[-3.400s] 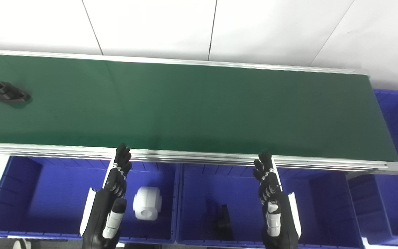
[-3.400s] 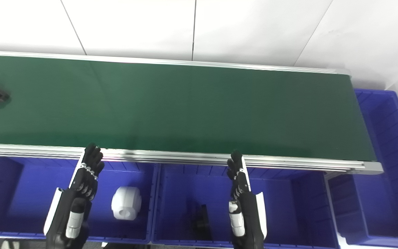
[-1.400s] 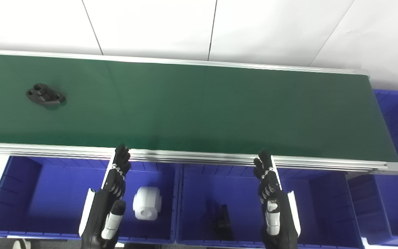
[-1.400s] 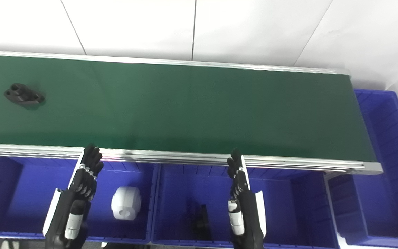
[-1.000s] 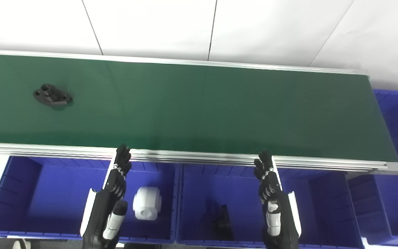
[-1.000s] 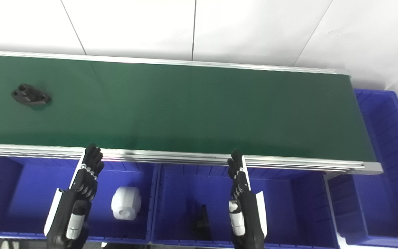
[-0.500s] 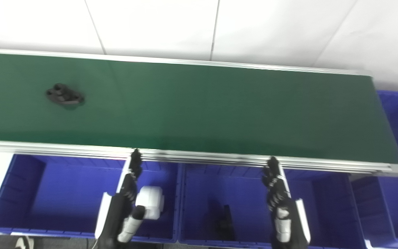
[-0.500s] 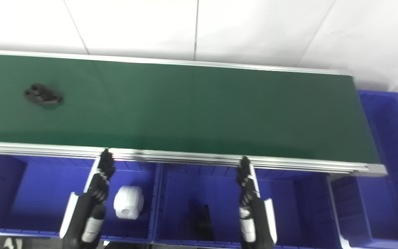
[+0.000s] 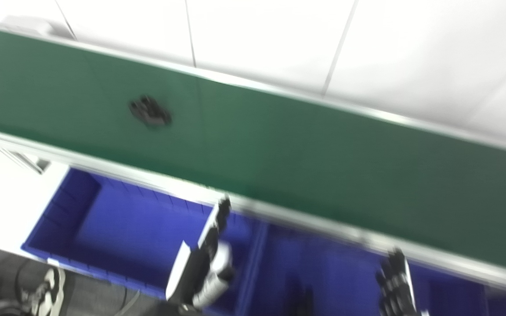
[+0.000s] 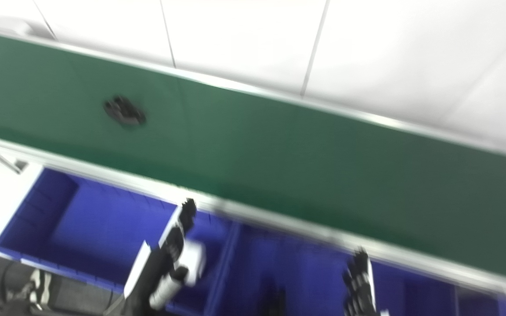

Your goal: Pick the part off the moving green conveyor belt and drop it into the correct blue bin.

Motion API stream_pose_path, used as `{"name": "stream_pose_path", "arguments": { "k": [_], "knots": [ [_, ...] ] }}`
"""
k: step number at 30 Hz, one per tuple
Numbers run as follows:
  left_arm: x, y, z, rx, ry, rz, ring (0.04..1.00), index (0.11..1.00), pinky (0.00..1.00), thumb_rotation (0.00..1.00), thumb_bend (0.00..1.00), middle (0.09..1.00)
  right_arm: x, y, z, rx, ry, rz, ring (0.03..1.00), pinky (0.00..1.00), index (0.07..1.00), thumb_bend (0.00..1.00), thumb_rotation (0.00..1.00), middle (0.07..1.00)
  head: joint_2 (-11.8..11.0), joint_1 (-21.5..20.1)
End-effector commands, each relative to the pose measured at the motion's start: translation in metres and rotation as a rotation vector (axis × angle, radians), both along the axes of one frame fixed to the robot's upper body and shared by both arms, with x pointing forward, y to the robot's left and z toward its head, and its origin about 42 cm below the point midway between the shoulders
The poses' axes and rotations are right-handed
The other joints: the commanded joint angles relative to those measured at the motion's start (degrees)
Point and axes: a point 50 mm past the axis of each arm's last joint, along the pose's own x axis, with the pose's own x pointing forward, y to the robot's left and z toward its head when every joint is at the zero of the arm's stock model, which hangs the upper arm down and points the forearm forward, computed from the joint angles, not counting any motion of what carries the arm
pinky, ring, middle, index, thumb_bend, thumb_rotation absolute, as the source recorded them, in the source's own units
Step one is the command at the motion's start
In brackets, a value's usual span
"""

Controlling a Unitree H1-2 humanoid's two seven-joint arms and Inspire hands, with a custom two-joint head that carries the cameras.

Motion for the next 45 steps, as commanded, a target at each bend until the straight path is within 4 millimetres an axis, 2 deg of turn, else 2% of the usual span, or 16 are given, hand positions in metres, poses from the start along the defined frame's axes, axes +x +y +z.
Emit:
{"name": "stream_pose_path", "arguments": {
  "k": [1, 4, 6, 15, 22, 29, 33, 35, 37, 41, 42, 45],
  "knots": [
    [0.006, -0.014, 0.004, -0.017, -0.058, 0.006, 0.994, 1.000, 0.95, 0.91, 0.86, 1.000, 0.000, -0.004, 0.004, 0.005, -0.055, 0.013, 1.000, 1.00, 1.000, 0.84, 1.00, 1.000, 0.1, 0.0],
    [0.006, -0.016, 0.000, -0.008, -0.054, 0.015, 0.987, 1.000, 0.93, 0.91, 0.86, 1.000, 0.001, -0.006, 0.000, 0.011, -0.058, 0.016, 1.000, 1.00, 1.000, 0.85, 1.00, 1.000, -0.4, 0.0],
    [0.006, -0.017, -0.002, -0.005, -0.051, 0.018, 0.965, 1.000, 0.88, 0.91, 0.85, 1.000, 0.001, -0.006, -0.003, 0.016, -0.061, 0.012, 1.000, 1.00, 1.000, 0.87, 1.00, 1.000, -1.0, -1.5],
    [0.009, -0.019, -0.012, 0.007, -0.050, 0.014, 0.982, 1.000, 0.89, 0.91, 0.86, 1.000, 0.002, -0.006, -0.012, 0.018, -0.042, 0.017, 1.000, 1.00, 1.000, 0.85, 1.00, 1.000, -3.8, -3.4],
    [0.011, -0.019, -0.013, -0.003, -0.055, 0.005, 0.997, 1.000, 0.91, 0.92, 0.83, 1.000, 0.005, -0.007, -0.012, 0.005, -0.053, 0.015, 1.000, 1.00, 1.000, 0.86, 1.00, 1.000, -3.3, -4.8],
    [0.011, -0.020, -0.019, 0.023, -0.056, 0.011, 0.976, 1.000, 0.88, 0.91, 0.84, 1.000, 0.009, -0.011, 0.008, -0.061, -0.125, 0.061, 1.000, 1.00, 1.000, 0.86, 1.00, 1.000, -4.8, -4.8],
    [0.013, -0.017, -0.021, 0.032, -0.055, 0.002, 0.978, 1.000, 0.87, 0.92, 0.83, 1.000, 0.017, -0.011, 0.025, -0.156, -0.190, 0.095, 1.000, 1.00, 1.000, 0.88, 1.00, 1.000, -4.4, -6.4],
    [0.013, -0.016, -0.022, 0.030, -0.054, -0.004, 0.974, 1.000, 0.87, 0.91, 0.84, 1.000, 0.025, -0.008, 0.040, -0.229, -0.251, 0.077, 0.996, 1.00, 1.000, 0.91, 1.00, 1.000, -4.2, -7.3],
    [0.015, -0.014, -0.022, 0.030, -0.056, -0.015, 0.981, 1.000, 0.88, 0.91, 0.83, 1.000, 0.038, -0.005, 0.055, -0.302, -0.330, 0.050, 0.989, 1.00, 1.000, 0.89, 1.00, 1.000, -3.9, -8.5],
    [0.017, -0.011, -0.021, 0.028, -0.064, -0.021, 0.990, 1.000, 0.88, 0.91, 0.82, 1.000, 0.066, -0.002, 0.078, -0.402, -0.429, 0.017, 0.943, 0.92, 1.000, 0.83, 1.00, 0.969, -3.3, -9.1],
    [0.017, -0.011, -0.020, 0.021, -0.064, -0.025, 0.996, 1.000, 0.91, 0.90, 0.81, 1.000, 0.072, -0.002, 0.083, -0.424, -0.446, 0.013, 0.924, 0.88, 1.000, 0.79, 0.99, 0.953, -3.2, -9.1],
    [0.018, -0.011, -0.020, 0.023, -0.068, -0.027, 1.000, 1.000, 0.92, 0.90, 0.80, 1.000, 0.103, 0.002, 0.101, -0.458, -0.503, 0.034, 0.921, 0.86, 1.000, 0.85, 0.95, 0.948, -3.0, -9.3]
  ]
}}
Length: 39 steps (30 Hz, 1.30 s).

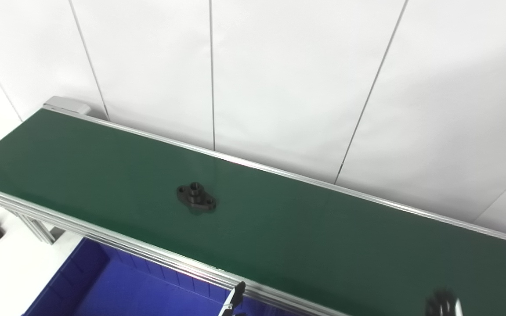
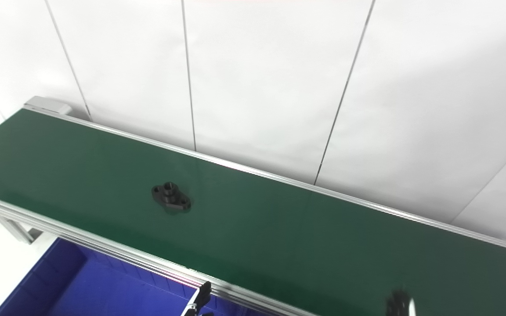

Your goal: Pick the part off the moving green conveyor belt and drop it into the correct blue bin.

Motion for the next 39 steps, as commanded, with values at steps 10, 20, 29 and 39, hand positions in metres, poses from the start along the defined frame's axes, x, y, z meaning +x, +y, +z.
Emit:
{"name": "stream_pose_path", "arguments": {
  "k": [10, 20, 29, 39],
  "knots": [
    [0.005, -0.007, 0.011, -0.039, -0.062, -0.017, 1.000, 1.000, 0.97, 0.90, 0.81, 1.000, 0.090, 0.023, 0.036, -0.150, -0.062, 0.052, 0.909, 0.72, 0.989, 1.00, 0.85, 0.969, 0.7, -0.6],
    [0.006, -0.008, 0.011, -0.042, -0.063, -0.020, 0.992, 1.000, 0.93, 0.90, 0.81, 1.000, 0.135, 0.046, 0.050, -0.329, 0.015, 0.053, 0.918, 0.76, 0.999, 1.00, 0.78, 0.969, 0.6, -1.1],
    [0.005, -0.008, 0.012, -0.045, -0.062, -0.033, 0.959, 1.000, 0.87, 0.89, 0.82, 0.995, 0.175, 0.084, 0.057, -0.446, 0.023, 0.060, 0.874, 0.74, 0.959, 1.00, 0.74, 0.914, 0.8, -1.0],
    [0.005, -0.012, 0.013, -0.025, -0.080, -0.042, 0.902, 1.000, 0.80, 0.89, 0.82, 0.922, 0.216, 0.121, 0.057, -0.599, 0.010, 0.098, 0.870, 0.80, 0.930, 1.00, 0.75, 0.880, 1.1, -0.3]
  ]
}}
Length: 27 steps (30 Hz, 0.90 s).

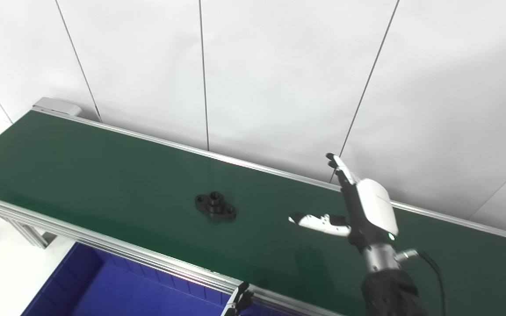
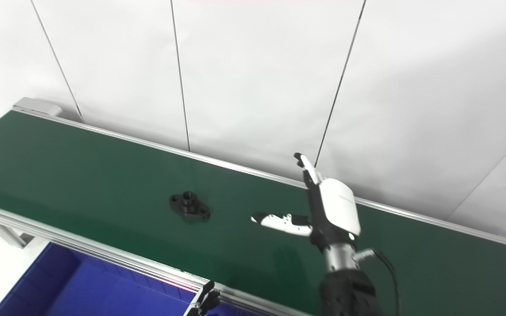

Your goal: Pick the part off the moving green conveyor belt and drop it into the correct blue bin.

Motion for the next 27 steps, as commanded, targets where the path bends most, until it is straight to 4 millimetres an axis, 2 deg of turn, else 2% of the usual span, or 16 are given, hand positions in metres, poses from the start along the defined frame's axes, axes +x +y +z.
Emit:
{"name": "stream_pose_path", "arguments": {
  "k": [1, 2, 5, 10, 13, 16, 17, 18, 19, 22, 27],
  "knots": [
    [0.002, -0.011, 0.012, -0.027, -0.072, -0.011, 0.898, 1.000, 0.80, 0.89, 0.82, 0.918, 0.011, 0.013, 0.021, -0.008, -0.071, 0.011, 0.873, 0.81, 0.929, 1.00, 0.75, 0.880, 0.0, 0.3],
    [0.002, -0.012, 0.012, -0.027, -0.073, -0.011, 0.883, 1.000, 0.79, 0.88, 0.82, 0.905, 0.013, 0.016, 0.021, -0.024, -0.071, 0.016, 0.888, 0.90, 0.929, 1.00, 0.76, 0.887, 0.0, 0.3],
    [0.002, -0.015, 0.013, -0.019, -0.080, -0.009, 0.870, 1.000, 0.77, 0.88, 0.83, 0.892, 0.022, 0.026, 0.020, -0.063, -0.062, 0.027, 0.904, 0.98, 0.929, 1.00, 0.77, 0.890, 0.1, 0.8],
    [0.001, -0.020, 0.013, 0.008, -0.098, -0.008, 0.838, 1.000, 0.72, 0.89, 0.84, 0.874, 0.035, 0.038, 0.021, -0.113, -0.053, 0.033, 0.912, 1.00, 0.926, 1.00, 0.81, 0.887, 0.4, 1.7],
    [0.000, -0.023, 0.015, 0.014, -0.109, 0.000, 0.821, 1.000, 0.68, 0.88, 0.84, 0.860, 0.041, 0.048, 0.020, -0.127, -0.042, 0.049, 0.903, 0.99, 0.918, 1.00, 0.80, 0.886, 0.6, 2.0],
    [-0.001, -0.025, 0.016, 0.017, -0.116, 0.001, 0.815, 1.000, 0.67, 0.88, 0.83, 0.856, 0.045, 0.055, 0.017, -0.129, -0.021, 0.066, 0.891, 0.95, 0.915, 1.00, 0.77, 0.885, 0.8, 2.2],
    [-0.001, -0.025, 0.016, 0.013, -0.116, 0.001, 0.814, 1.000, 0.67, 0.88, 0.82, 0.855, 0.046, 0.059, 0.014, -0.130, -0.004, 0.072, 0.886, 0.91, 0.916, 1.00, 0.76, 0.887, 0.8, 2.3],
    [-0.002, -0.026, 0.016, 0.005, -0.114, 0.000, 0.820, 1.000, 0.68, 0.87, 0.81, 0.855, 0.048, 0.063, 0.012, -0.136, 0.011, 0.077, 0.868, 0.82, 0.916, 1.00, 0.74, 0.890, 0.8, 2.4],
    [-0.002, -0.026, 0.016, -0.004, -0.112, -0.002, 0.821, 1.000, 0.68, 0.86, 0.80, 0.855, 0.049, 0.066, 0.010, -0.142, 0.022, 0.080, 0.866, 0.81, 0.916, 1.00, 0.73, 0.891, 0.9, 2.5],
    [-0.002, -0.028, 0.016, -0.020, -0.110, -0.011, 0.845, 1.000, 0.74, 0.84, 0.79, 0.859, 0.050, 0.075, 0.003, -0.169, 0.032, 0.083, 0.827, 0.68, 0.909, 1.00, 0.72, 0.887, 1.0, 2.9],
    [-0.002, -0.030, 0.018, -0.038, -0.109, -0.029, 0.858, 1.000, 0.77, 0.83, 0.79, 0.856, 0.050, 0.085, -0.007, -0.180, 0.059, 0.094, 0.809, 0.65, 0.895, 1.00, 0.71, 0.880, 1.3, 4.1]
  ]
}}
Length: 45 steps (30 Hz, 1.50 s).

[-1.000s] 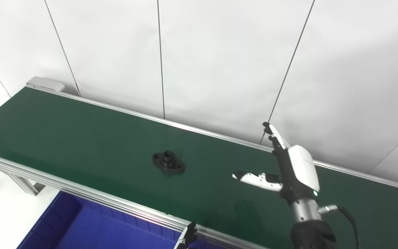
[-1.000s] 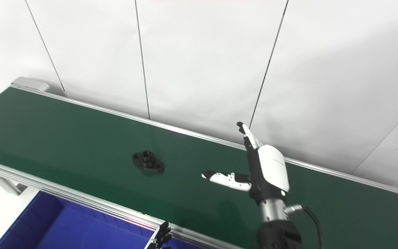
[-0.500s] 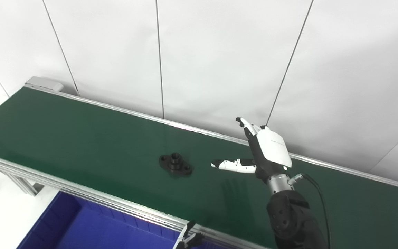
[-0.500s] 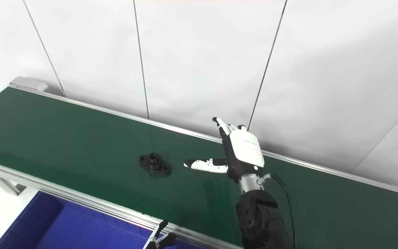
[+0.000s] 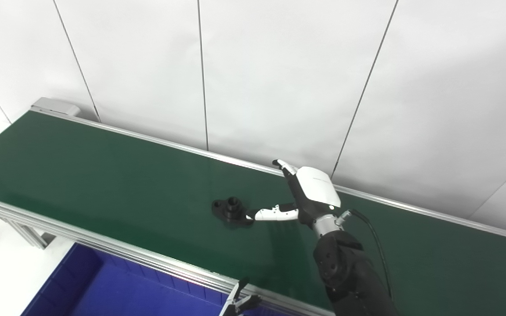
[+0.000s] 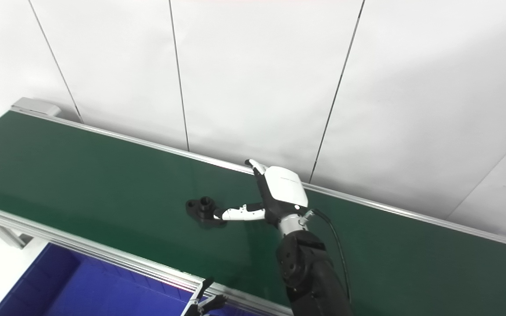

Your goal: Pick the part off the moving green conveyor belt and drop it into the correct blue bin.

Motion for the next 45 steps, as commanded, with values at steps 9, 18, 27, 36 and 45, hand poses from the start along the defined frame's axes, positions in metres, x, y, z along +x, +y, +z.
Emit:
{"name": "stream_pose_path", "arguments": {
  "k": [9, 18, 27, 36, 45],
  "knots": [
    [-0.008, -0.036, 0.020, -0.107, -0.050, -0.034, 0.870, 1.000, 0.75, 0.82, 0.78, 0.871, 0.002, 0.033, 0.012, 0.002, -0.038, 0.019, 0.742, 0.60, 0.881, 1.00, 0.70, 0.819, 0.6, 1.1],
    [-0.012, -0.046, 0.024, -0.158, -0.033, -0.050, 0.888, 1.000, 0.79, 0.80, 0.78, 0.880, -0.003, 0.038, -0.007, -0.047, -0.042, 0.022, 0.659, 0.52, 0.839, 1.00, 0.65, 0.760, 1.5, 3.2],
    [-0.017, -0.052, 0.030, -0.187, -0.029, -0.055, 0.865, 0.994, 0.76, 0.79, 0.79, 0.879, -0.011, 0.053, -0.016, -0.100, -0.072, 0.011, 0.375, 0.28, 0.716, 0.93, 0.59, 0.534, 2.4, 4.5],
    [-0.020, -0.053, 0.034, -0.203, -0.025, -0.051, 0.883, 0.999, 0.78, 0.78, 0.80, 0.886, -0.018, 0.052, -0.040, -0.204, -0.176, -0.011, 0.137, 0.07, 0.492, 0.52, 0.11, 0.231, 3.2, 4.7],
    [-0.021, -0.052, 0.036, -0.203, -0.026, -0.048, 0.866, 0.991, 0.77, 0.78, 0.79, 0.870, -0.020, 0.050, -0.042, -0.254, -0.222, -0.021, 0.106, 0.04, 0.489, 0.52, 0.12, 0.191, 3.6, 4.2]
  ]
}}
